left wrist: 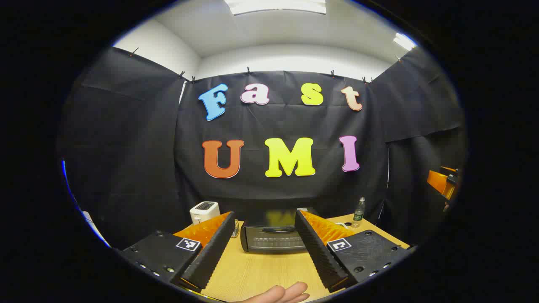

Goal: Open the electric oven with the left hand, put the food in, and close the electric oven.

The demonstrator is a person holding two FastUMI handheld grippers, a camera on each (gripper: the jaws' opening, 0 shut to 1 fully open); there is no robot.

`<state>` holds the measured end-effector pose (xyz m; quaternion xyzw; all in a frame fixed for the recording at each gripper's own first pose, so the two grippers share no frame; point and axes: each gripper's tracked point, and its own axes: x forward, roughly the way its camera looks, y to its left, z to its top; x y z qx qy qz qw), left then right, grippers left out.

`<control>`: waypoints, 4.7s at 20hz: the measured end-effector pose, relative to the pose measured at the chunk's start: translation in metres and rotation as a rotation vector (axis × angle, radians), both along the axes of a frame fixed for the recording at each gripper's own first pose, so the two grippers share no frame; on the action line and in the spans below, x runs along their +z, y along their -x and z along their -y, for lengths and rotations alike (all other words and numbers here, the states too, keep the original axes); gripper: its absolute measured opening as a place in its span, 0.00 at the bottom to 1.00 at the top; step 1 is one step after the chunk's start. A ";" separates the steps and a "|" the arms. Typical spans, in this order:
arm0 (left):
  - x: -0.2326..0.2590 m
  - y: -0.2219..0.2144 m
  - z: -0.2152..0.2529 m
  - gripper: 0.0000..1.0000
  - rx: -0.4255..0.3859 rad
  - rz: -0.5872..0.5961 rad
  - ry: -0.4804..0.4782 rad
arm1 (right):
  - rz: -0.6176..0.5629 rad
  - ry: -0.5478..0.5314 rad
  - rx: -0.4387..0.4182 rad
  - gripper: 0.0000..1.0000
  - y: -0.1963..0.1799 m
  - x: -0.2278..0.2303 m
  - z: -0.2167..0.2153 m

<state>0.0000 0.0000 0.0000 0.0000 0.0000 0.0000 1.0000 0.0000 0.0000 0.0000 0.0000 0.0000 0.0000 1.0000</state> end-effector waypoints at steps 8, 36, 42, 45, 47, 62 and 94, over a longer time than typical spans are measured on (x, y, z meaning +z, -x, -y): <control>0.013 -0.006 0.000 0.94 -0.002 0.013 -0.005 | 0.019 -0.011 -0.038 1.00 -0.006 0.017 0.017; -0.155 -0.233 0.043 0.95 -0.076 -0.383 -0.023 | 0.040 0.023 -0.011 1.00 -0.032 -0.006 0.036; -0.198 -0.265 0.048 0.95 -0.068 -0.483 -0.018 | 0.045 0.024 -0.023 1.00 -0.031 -0.010 0.054; -0.216 -0.273 0.052 0.95 -0.063 -0.533 -0.012 | 0.042 0.018 -0.028 0.97 -0.030 -0.015 0.060; -0.211 -0.270 0.051 0.97 -0.062 -0.523 -0.001 | 0.034 0.008 -0.019 0.97 -0.031 -0.021 0.060; -0.232 -0.199 0.052 0.96 -0.095 -0.596 -0.013 | 0.023 -0.015 -0.001 0.97 -0.016 -0.023 0.050; -0.309 -0.093 0.038 0.95 -0.059 -0.482 0.034 | 0.017 0.031 0.007 0.97 -0.006 -0.026 0.013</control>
